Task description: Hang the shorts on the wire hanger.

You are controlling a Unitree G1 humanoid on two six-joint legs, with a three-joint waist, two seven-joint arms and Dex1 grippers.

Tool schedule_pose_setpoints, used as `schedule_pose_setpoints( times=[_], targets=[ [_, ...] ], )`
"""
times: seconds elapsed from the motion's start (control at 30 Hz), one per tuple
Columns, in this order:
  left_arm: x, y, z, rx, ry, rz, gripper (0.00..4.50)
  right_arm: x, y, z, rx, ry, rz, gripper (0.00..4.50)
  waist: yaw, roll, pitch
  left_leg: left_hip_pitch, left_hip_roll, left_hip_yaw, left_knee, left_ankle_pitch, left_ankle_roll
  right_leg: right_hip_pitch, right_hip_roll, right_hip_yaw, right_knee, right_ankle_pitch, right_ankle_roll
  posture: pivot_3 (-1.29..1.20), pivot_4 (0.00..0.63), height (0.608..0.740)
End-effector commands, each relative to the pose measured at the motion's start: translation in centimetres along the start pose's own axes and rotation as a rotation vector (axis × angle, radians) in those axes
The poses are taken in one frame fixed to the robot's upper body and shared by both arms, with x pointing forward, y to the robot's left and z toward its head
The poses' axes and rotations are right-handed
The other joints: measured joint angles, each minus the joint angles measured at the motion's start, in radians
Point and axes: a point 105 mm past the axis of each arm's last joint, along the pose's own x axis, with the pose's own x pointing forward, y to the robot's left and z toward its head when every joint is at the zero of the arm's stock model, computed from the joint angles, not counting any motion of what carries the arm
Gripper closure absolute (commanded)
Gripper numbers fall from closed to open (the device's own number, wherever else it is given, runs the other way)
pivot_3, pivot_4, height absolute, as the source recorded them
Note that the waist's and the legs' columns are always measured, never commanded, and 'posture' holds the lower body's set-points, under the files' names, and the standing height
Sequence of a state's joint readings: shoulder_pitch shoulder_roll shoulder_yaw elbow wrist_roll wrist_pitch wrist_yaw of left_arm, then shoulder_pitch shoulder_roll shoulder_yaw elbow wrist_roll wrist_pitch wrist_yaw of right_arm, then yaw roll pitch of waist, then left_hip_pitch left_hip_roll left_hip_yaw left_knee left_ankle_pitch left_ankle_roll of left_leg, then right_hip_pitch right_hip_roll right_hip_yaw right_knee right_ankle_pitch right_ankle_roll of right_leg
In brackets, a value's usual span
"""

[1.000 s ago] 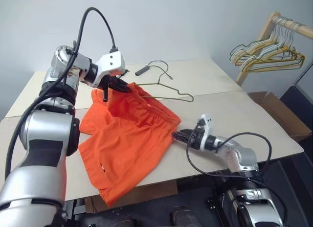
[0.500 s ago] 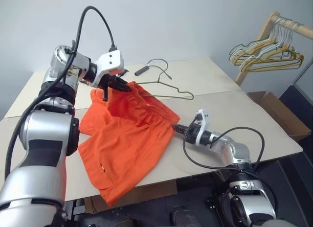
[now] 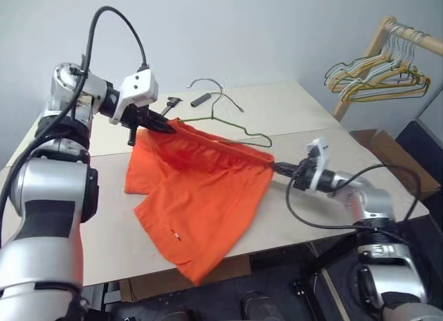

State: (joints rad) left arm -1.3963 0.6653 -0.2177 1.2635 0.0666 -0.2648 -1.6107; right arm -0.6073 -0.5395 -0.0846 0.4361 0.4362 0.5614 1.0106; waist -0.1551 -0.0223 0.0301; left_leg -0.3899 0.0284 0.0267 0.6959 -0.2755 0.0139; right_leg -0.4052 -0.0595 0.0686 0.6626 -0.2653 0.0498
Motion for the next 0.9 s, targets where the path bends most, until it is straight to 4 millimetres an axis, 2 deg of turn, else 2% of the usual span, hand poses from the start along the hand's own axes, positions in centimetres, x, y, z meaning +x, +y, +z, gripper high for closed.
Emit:
schedule_pose_setpoints(
  times=[0.03,0.67,0.9],
  targets=[
    [-1.6,0.5,1.0,0.055,-0.024,0.044,4.5,-1.0,-0.6,1.1,-0.041,0.032,0.0,4.44,-0.001,0.0,0.0,0.0,0.0,0.0,0.0,0.0,0.0,0.0,0.0,0.0,0.0,0.0,0.0,-0.1,0.0,0.74],
    [-1.8,-0.8,-1.1,0.069,0.071,-0.012,4.5,-2.4,-2.6,2.9,-0.073,0.106,-0.032,4.44,0.002,0.0,0.0,0.0,0.0,0.001,0.001,0.0,0.0,0.0,0.0,0.001,0.0,0.0,0.0,-0.1,0.0,0.74],
    [-1.3,-0.3,-1.4,0.073,0.094,0.023,4.5,-3.1,-1.9,4.4,-0.225,0.122,-0.005,4.44,0.003,0.0,0.0,0.0,0.0,0.001,0.001,0.0,0.0,0.0,0.0,0.0,0.0,0.0,0.0,-0.11,0.0,0.74]
  ],
)
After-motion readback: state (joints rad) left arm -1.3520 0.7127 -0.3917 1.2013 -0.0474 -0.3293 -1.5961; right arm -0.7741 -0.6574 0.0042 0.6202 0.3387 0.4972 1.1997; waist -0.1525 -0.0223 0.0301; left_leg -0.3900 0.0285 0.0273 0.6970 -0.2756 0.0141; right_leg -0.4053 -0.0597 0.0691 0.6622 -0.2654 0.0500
